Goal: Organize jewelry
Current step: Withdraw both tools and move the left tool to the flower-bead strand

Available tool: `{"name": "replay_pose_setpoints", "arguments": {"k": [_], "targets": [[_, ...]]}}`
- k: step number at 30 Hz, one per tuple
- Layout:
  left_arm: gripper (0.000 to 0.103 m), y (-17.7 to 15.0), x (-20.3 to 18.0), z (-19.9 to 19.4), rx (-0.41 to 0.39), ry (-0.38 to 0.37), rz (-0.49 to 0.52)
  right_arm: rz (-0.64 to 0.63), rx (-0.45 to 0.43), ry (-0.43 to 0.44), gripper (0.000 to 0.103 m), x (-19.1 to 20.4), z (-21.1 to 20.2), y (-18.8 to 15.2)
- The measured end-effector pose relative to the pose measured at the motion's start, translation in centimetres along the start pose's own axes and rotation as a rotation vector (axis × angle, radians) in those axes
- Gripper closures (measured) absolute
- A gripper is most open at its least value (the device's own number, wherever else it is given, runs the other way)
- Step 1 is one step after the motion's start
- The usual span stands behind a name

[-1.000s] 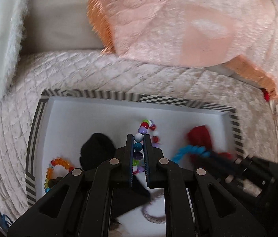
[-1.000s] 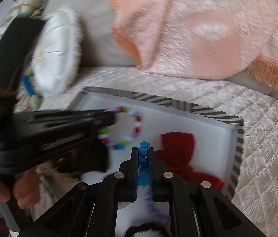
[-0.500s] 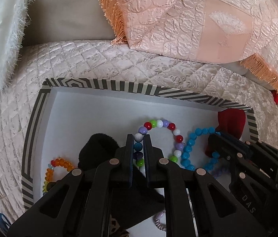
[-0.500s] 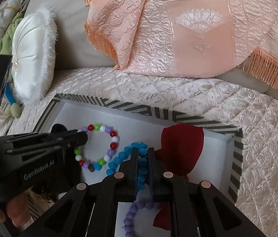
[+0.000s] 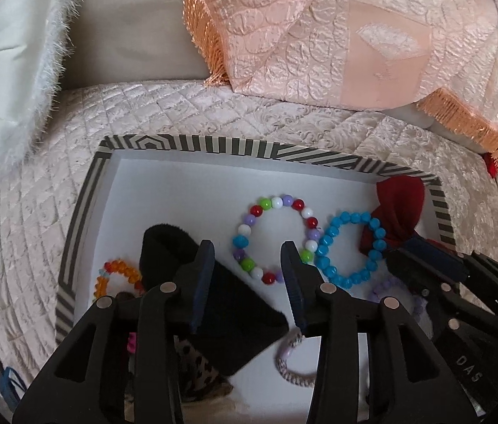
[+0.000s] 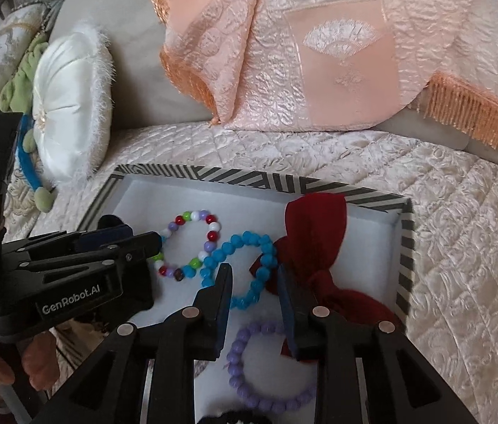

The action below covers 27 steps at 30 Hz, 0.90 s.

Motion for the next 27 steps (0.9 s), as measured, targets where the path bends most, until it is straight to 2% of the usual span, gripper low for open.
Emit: {"name": "replay_pose_setpoints", "arguments": {"k": [7, 13, 22, 27], "targets": [[0.061, -1.1, -0.2, -2.8, -0.037, 0.004, 0.013, -0.027, -0.012, -0.027, 0.077, 0.9, -2.3, -0.9], [0.06, -2.9, 0.1, -5.1, -0.036, -0.016, 0.004, -0.073, -0.001, -0.015, 0.076, 2.5, -4.6, -2.9], [0.054, -7.7, 1.9, -9.4, -0.021, -0.053, -0.033, -0.117, 0.01, 0.02, 0.076, 5.1, -8.3, -6.9], [0.053, -11.5, 3.4, -10.8, 0.019, -0.076, -0.063, -0.143, 0.046, 0.059, 0.076, 6.7, -9.5, -10.0]]}}
Point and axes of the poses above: each gripper's, at about its wrist camera, not at the fingertips, and z roughly the way its jaws point, x to its left, y to its top, the point moved 3 cm from there along z, roughly the way its jaws point, and after that the axes turned 11 degrees about -x, right-handed, at the moved point
